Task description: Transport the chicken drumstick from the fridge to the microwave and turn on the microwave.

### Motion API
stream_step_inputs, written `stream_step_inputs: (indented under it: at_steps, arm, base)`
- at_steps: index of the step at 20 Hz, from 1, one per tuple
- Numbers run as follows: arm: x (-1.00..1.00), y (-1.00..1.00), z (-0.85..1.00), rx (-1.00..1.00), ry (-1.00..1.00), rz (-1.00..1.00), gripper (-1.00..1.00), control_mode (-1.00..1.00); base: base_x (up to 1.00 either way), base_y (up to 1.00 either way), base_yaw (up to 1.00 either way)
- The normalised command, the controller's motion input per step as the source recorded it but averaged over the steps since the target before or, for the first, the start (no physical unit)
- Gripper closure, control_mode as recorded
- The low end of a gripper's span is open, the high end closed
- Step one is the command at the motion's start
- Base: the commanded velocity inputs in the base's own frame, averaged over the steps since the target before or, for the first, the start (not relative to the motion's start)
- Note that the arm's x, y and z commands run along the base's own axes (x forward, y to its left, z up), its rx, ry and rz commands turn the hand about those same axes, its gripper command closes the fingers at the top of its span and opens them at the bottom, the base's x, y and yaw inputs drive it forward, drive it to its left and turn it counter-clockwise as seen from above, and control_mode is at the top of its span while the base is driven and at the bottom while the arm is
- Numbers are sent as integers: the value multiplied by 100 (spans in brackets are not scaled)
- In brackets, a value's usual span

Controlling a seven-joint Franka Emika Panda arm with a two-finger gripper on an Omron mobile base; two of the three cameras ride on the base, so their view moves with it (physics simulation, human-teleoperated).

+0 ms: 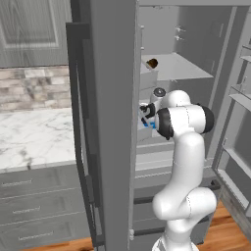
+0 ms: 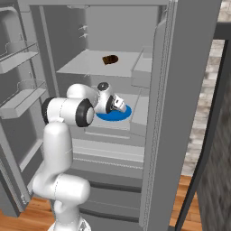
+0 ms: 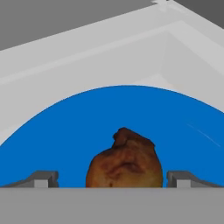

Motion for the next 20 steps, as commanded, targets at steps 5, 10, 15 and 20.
stream_step_inputs:
  at_steps: [5,10,15,20]
  arm:
    - [0,0,0,0,0,0,100,-100]
    - [0,0,0,0,0,0,100,-100]
    - [0,0,0,0,0,0,100,-100]
    - [0,0,0,0,0,0,100,-100]
  base:
    - [0,0,0]
    - [0,0,0]
    - [0,0,0]
    - [0,0,0]
